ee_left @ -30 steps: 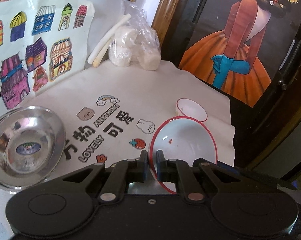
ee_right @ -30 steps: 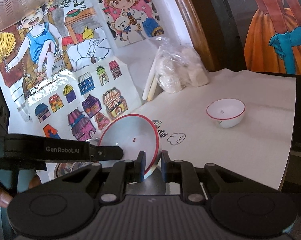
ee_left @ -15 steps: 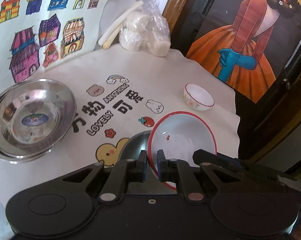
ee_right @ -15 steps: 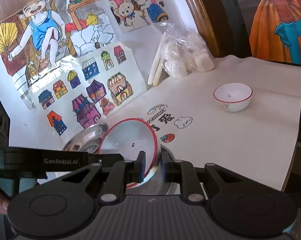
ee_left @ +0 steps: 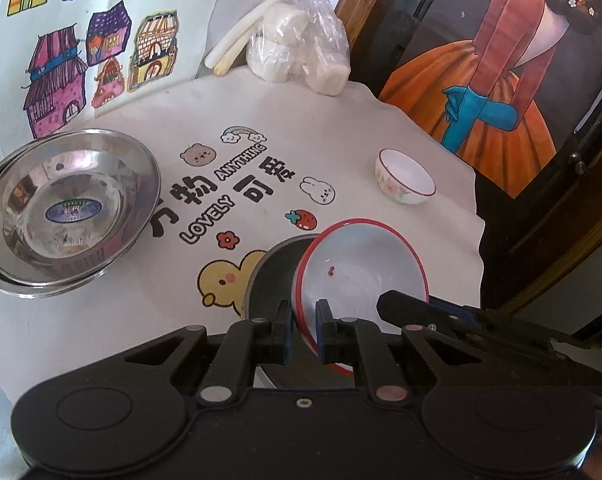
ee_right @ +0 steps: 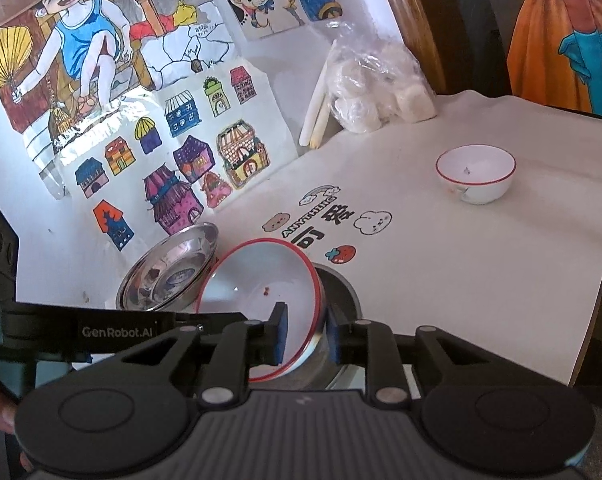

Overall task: Organize plates and bowls
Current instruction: 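Carry the white bowl with both tools and lower it into the steel bowl, then open both tools and lift them off the white bowl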

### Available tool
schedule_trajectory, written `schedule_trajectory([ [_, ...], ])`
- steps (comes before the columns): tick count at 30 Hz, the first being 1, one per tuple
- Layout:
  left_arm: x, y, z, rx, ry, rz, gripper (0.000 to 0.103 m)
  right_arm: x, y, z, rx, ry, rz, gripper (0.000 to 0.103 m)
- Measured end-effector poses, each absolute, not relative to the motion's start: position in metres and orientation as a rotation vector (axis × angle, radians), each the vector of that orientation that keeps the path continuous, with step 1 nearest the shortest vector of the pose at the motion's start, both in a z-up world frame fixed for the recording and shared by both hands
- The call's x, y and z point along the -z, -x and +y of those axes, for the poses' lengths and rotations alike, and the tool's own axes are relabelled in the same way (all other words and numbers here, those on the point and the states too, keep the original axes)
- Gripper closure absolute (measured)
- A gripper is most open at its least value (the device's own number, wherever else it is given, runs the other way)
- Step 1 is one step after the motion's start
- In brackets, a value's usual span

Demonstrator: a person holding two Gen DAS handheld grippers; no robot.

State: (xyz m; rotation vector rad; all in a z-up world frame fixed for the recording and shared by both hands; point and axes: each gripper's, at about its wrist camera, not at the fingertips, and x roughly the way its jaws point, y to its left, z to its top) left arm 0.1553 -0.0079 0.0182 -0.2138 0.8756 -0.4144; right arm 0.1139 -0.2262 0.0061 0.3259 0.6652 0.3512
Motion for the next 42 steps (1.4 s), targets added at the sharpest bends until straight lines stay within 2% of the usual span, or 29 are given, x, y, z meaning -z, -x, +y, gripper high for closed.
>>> schedule_trajectory([
  [24, -0.0163, -0.1536, -0.0070, 0.413, 0.212, 0.928, 0.089, -0.0064, -0.1151, -0.2223, -0.352, -0.298, 0.709, 0.073],
  [29, -0.0178, -0.1542, -0.0064, 0.400, 0.197, 0.934, 0.089, -0.0062, -0.1158, -0.2211, -0.341, -0.278, 0.709, 0.080],
  [32, -0.0187, -0.1550, -0.0076, 0.396, 0.186, 0.935, 0.089, -0.0058, -0.1160, -0.2209, -0.342, -0.272, 0.710, 0.080],
  [38, -0.0197, -0.1575, -0.0092, 0.393, 0.171, 0.935, 0.086, -0.0052, -0.1155, -0.2207, -0.342, -0.274, 0.709, 0.080],
  [42, -0.0232, -0.1578, -0.0102, 0.390, 0.161, 0.926, 0.080, -0.0054, -0.1159, -0.2219, -0.343, -0.279, 0.707, 0.080],
])
